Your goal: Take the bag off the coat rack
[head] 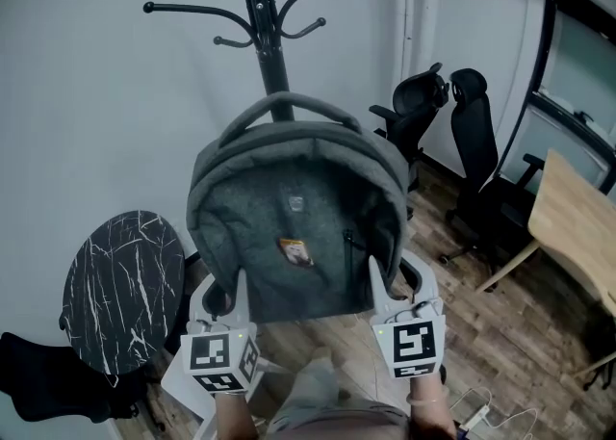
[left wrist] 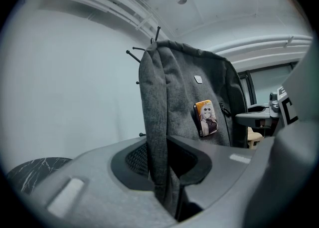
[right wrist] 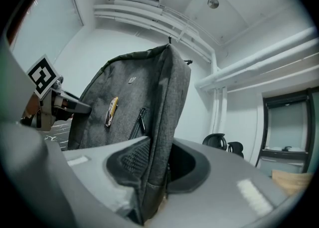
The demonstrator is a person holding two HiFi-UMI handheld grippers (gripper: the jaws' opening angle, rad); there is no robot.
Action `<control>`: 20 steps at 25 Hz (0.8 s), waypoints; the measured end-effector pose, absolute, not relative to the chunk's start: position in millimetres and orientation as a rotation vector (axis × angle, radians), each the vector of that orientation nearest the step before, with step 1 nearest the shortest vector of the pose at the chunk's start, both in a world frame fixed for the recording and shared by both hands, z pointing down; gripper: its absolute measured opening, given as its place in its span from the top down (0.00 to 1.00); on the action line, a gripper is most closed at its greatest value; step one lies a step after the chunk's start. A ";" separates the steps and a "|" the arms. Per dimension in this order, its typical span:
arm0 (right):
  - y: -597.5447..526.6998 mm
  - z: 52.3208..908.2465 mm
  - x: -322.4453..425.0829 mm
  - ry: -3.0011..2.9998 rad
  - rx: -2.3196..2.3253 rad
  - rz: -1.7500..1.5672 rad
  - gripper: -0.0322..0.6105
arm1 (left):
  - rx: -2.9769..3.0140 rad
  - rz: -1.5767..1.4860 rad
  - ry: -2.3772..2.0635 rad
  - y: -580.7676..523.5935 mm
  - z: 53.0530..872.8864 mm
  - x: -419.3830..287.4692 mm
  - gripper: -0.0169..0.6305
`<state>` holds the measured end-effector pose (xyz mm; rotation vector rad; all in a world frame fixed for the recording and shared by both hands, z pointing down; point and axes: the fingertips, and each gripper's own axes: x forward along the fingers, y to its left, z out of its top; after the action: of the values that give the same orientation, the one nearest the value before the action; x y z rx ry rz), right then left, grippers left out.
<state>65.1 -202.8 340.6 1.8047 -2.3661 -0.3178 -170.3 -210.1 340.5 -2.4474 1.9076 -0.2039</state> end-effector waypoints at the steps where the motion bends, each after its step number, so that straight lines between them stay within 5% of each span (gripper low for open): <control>1: -198.2 340.5 66.3 -2.366 1.806 -0.316 0.80 | -2.446 -0.204 1.909 -205.4 340.2 -169.1 0.86; 20: -122.3 352.7 92.1 -2.382 1.786 -0.304 0.80 | -2.436 -0.220 1.941 -123.8 351.5 -143.8 0.86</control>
<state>92.1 -122.3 352.7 1.7855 -2.3825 -0.3035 -143.8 -123.8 351.5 -2.4355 1.9409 -0.2199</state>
